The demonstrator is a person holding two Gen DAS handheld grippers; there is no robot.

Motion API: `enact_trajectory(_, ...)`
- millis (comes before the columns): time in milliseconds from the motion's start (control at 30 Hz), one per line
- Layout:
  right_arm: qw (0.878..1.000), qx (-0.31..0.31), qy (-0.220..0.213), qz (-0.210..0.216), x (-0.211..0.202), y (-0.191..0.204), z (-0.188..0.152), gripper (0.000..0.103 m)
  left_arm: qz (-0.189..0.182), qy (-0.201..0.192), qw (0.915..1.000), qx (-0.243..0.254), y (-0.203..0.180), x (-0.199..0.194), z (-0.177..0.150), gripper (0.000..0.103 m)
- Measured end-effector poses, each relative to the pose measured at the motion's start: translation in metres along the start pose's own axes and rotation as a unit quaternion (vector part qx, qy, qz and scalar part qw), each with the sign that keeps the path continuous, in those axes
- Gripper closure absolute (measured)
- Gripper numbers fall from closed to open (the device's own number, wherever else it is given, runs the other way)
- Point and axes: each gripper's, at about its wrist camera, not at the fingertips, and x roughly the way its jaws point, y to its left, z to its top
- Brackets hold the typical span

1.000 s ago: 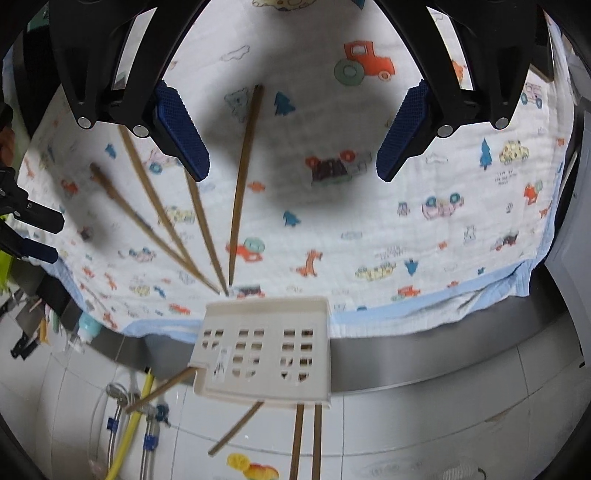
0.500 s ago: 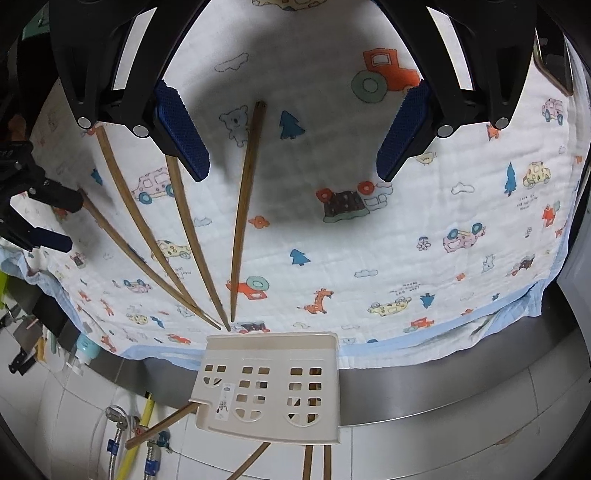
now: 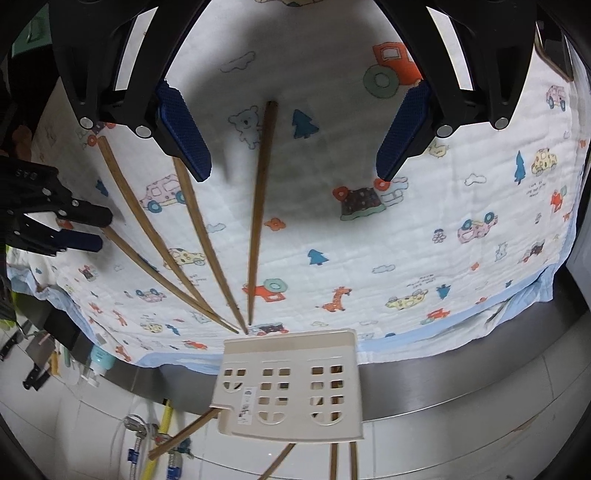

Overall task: Organize utensils
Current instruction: 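Move both open tools back down toward the remaining chopsticks, then close the left tool on a chopstick while the right tool grasps another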

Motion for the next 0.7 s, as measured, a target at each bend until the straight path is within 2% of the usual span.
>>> enact_trajectory(33, 1.000, -0.002, 0.001, 0.000, 0.001, 0.001, 0.000, 0.058, 0.000, -0.002, 1.0000, 0.003, -0.001, 0.000, 0.000, 0.014)
enact_trajectory(133, 1.000, -0.003, 0.003, 0.001, 0.003, 0.001, 0.000, 0.061, -0.012, 0.000, 0.9998, 0.013, -0.005, 0.002, 0.001, 0.025)
enact_trajectory(200, 1.000, -0.003, 0.004, 0.001, 0.004, 0.001, 0.000, 0.065, -0.018, 0.003, 0.9997, 0.015, -0.006, 0.004, 0.002, 0.033)
enact_trajectory(267, 1.000, -0.002, 0.006, 0.002, 0.006, 0.001, 0.000, 0.068, -0.027, 0.007, 0.9995, 0.017, -0.008, 0.007, 0.002, 0.046)
enact_trajectory(333, 1.000, -0.002, 0.006, 0.001, 0.007, 0.000, 0.000, 0.071, -0.031, 0.009, 0.9993, 0.021, -0.010, 0.008, 0.003, 0.049)
enact_trajectory(533, 1.000, 0.000, 0.006, -0.004, 0.009, -0.002, -0.002, 0.078, -0.037, 0.018, 0.9985, 0.036, -0.016, 0.016, 0.004, 0.074)
enact_trajectory(700, 1.000, 0.000, 0.005, -0.007, 0.009, -0.005, -0.002, 0.084, -0.035, 0.026, 0.9985, 0.034, -0.015, 0.023, 0.003, 0.078)
